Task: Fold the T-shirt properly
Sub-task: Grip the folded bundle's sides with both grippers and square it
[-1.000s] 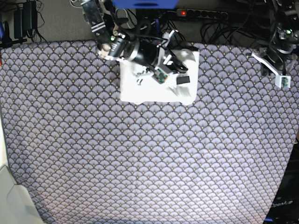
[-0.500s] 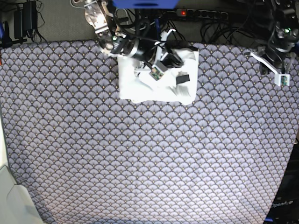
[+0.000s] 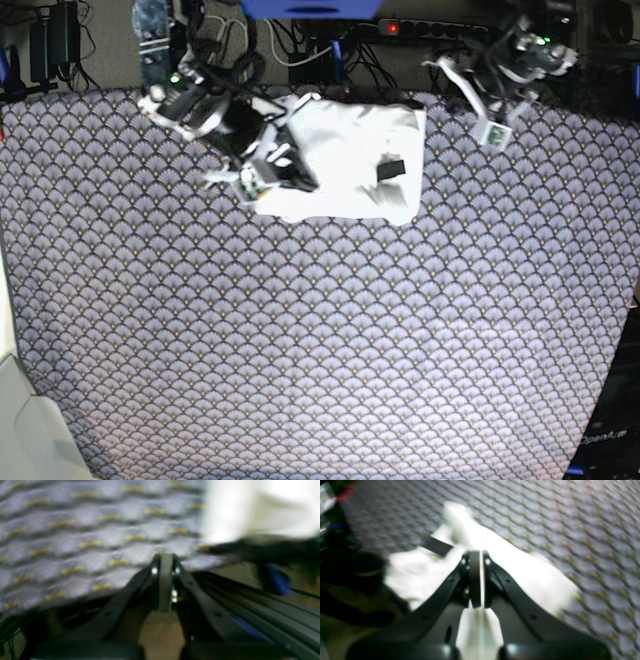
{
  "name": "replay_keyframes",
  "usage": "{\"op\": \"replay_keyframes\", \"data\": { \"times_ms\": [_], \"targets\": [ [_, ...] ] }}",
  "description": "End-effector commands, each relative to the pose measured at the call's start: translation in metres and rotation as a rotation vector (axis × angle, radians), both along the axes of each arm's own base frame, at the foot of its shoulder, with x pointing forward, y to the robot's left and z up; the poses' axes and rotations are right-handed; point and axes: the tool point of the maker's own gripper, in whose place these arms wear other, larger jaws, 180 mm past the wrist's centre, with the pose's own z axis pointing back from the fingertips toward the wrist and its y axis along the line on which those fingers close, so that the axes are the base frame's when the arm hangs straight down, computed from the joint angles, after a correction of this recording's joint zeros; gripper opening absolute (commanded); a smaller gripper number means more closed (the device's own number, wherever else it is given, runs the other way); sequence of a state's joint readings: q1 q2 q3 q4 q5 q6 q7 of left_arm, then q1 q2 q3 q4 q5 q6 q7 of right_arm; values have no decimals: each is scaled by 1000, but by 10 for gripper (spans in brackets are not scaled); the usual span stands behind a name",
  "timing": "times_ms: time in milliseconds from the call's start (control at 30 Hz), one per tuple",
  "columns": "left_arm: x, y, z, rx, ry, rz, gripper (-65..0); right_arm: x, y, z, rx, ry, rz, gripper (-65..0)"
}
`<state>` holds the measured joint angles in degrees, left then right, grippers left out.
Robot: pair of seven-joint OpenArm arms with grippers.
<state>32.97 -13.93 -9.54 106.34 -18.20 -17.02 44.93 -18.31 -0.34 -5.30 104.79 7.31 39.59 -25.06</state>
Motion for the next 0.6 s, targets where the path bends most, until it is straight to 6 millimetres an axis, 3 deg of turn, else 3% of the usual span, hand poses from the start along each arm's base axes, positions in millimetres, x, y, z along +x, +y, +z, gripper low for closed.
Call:
{"op": "replay_keyframes", "data": {
  "times_ms": [0, 167, 367, 567],
  "targets": [
    [1, -9, 3, -19, -16, -10, -644, 7, -7, 13, 20, -48, -17, -650],
    [9, -39, 4, -79, -24, -40, -644, 6, -27, 5, -43, -43, -14, -650],
    [12, -43, -22, -90, 36, -37, -644, 1, -28, 1, -47, -29, -12, -650],
    [22, -46, -28, -100, 36, -40, -645, 1, -28, 2, -47, -30, -12, -650]
  ]
}}
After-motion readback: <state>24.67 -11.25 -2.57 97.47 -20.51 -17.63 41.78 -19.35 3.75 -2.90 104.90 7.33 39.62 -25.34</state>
